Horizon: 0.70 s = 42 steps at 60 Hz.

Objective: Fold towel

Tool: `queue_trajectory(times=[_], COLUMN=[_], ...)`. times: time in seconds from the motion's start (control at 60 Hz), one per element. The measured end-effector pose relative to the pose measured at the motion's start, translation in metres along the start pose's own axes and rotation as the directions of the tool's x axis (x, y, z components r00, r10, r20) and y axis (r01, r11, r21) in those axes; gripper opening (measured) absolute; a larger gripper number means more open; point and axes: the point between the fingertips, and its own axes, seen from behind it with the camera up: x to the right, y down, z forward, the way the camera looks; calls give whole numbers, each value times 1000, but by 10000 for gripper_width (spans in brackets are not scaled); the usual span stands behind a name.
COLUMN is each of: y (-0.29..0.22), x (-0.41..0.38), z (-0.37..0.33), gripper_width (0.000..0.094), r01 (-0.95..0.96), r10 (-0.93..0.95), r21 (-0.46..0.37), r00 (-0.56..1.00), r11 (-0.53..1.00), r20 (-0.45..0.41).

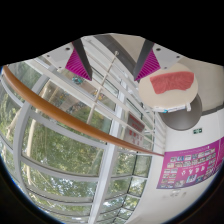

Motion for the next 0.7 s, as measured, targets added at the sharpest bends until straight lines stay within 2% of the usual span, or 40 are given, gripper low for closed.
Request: queue_trajectory(times=[0.217,0.333,0.433,0.567,0.7], y=[37,74,102,126,124], x=[-22,-66,-129,-238,-365], z=[15,27,42,39,56], gripper_width=[858,854,857,857,860], r01=[-9,-9,-1,38,57], r10=[10,19,29,13,11], r21=[-58,-114,-157,-160,-135], r00=[1000,996,984,952,890], r11=[998,993,988,986,989], r20=[20,85,174,307,457])
